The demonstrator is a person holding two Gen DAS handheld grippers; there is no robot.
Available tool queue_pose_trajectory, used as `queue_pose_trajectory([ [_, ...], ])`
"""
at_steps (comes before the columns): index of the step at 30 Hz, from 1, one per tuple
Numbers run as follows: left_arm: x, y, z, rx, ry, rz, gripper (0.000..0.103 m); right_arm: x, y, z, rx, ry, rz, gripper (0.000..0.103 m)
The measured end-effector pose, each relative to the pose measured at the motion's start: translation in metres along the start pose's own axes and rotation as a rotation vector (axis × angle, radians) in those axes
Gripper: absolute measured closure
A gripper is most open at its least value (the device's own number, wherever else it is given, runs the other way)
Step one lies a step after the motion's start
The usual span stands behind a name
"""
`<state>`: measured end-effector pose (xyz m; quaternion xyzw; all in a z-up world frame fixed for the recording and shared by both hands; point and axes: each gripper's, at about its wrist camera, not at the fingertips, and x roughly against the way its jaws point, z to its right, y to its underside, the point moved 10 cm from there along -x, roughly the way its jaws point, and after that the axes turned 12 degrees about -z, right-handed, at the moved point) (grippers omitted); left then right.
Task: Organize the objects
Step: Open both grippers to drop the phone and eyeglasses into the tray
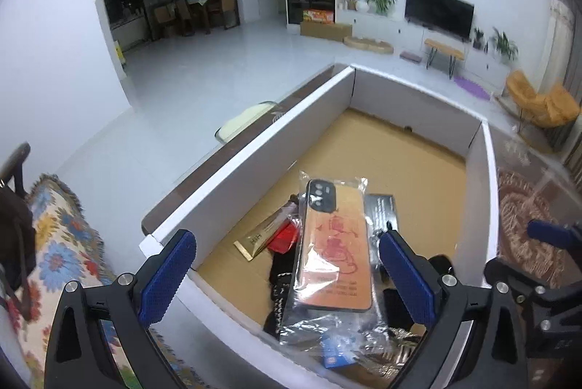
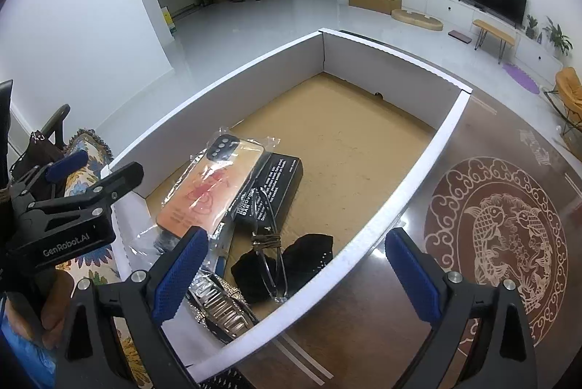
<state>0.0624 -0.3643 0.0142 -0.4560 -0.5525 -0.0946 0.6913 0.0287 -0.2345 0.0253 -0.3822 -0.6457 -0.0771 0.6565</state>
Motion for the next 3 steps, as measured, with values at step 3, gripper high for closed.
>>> queue_pose_trajectory([
  [3,0.0077,-0.0026,-0.0063,0.017,-0.023,0.050,0.000,-0.0007,-0.0008,-0.0023,0.000,-0.004,0.003,0.005],
])
